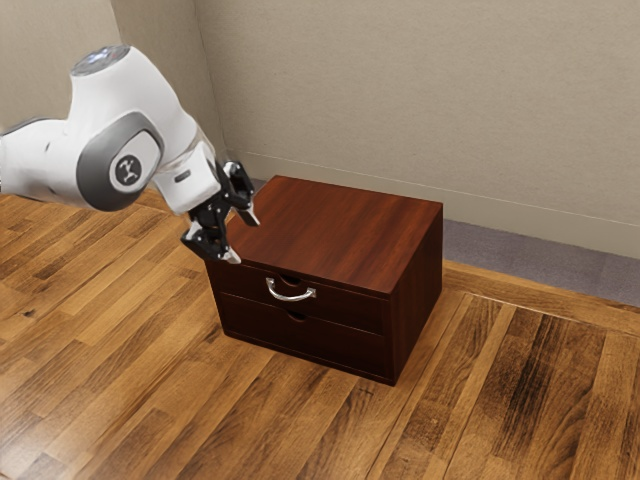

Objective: Pull the drawer handle with one arm to open the drawer

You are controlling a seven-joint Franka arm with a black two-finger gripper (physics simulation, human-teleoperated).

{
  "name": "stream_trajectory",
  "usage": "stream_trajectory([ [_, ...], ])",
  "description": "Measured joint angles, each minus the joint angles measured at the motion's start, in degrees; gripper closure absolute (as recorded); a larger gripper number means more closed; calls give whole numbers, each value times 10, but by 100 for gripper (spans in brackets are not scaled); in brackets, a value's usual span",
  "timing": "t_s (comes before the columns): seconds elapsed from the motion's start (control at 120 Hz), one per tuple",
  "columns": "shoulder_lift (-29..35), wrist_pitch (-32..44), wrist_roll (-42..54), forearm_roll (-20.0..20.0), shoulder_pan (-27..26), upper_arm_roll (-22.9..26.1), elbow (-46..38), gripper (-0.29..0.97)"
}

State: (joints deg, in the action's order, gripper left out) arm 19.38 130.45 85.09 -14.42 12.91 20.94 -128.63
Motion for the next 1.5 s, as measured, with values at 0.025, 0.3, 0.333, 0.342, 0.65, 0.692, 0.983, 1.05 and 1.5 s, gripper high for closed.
stream_trajectory([
  [0.025,-1,4,-2,-2,0,2,-3,24],
  [0.3,-17,37,-37,-6,1,13,-29,31],
  [0.333,-19,44,-41,-6,1,13,-34,32],
  [0.342,-20,46,-42,-6,1,13,-36,32],
  [0.65,-17,117,-56,-5,-1,43,-80,38],
  [0.692,-18,124,-57,-7,-1,45,-81,38],
  [0.983,-44,167,-60,-13,-1,55,-89,40],
  [1.05,-51,176,-59,-12,-1,56,-92,41],
  [1.5,-110,259,-45,26,-1,60,-101,50],
])
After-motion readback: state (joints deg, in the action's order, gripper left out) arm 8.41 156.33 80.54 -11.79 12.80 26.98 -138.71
